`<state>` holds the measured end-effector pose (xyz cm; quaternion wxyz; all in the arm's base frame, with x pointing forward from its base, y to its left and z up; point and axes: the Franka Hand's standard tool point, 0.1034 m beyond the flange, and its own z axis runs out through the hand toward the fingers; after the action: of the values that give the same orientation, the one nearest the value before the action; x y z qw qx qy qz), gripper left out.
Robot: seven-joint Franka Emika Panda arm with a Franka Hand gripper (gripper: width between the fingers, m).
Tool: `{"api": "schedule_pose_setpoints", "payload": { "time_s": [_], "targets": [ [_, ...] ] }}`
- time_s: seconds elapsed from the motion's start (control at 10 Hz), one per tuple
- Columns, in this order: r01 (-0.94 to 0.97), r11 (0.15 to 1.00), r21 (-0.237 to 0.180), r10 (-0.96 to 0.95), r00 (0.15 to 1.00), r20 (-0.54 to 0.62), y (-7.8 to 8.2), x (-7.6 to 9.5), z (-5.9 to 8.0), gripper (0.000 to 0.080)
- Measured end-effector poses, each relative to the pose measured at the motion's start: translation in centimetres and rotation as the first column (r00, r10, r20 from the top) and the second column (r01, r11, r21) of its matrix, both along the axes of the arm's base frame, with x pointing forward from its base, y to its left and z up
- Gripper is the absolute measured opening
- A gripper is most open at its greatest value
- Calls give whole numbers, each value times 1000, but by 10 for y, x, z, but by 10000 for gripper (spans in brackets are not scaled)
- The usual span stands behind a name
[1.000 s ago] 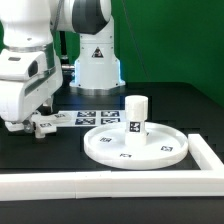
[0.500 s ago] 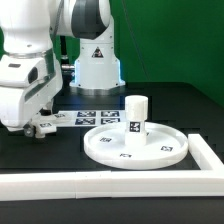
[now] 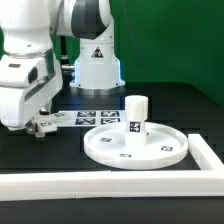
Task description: Assemble round table
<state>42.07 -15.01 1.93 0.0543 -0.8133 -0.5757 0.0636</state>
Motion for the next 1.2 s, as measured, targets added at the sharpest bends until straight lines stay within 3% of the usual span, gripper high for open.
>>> {"api": "schedule_pose_setpoints", "payload": {
  "time_s": [0.1,0.4,0.6,0.7,1.2],
  "targets": [
    [41,999,9,-41,999,-22,6,-2,11,458],
    [140,990,16,-140,990,-29,41,4,63,458],
    [220,976,5,-220,975,-15,70,23,87,459],
    [222,975,2,-222,975,-4,77,32,89,459],
    [243,970,-2,-243,970,-16,78,29,88,459]
  ]
}}
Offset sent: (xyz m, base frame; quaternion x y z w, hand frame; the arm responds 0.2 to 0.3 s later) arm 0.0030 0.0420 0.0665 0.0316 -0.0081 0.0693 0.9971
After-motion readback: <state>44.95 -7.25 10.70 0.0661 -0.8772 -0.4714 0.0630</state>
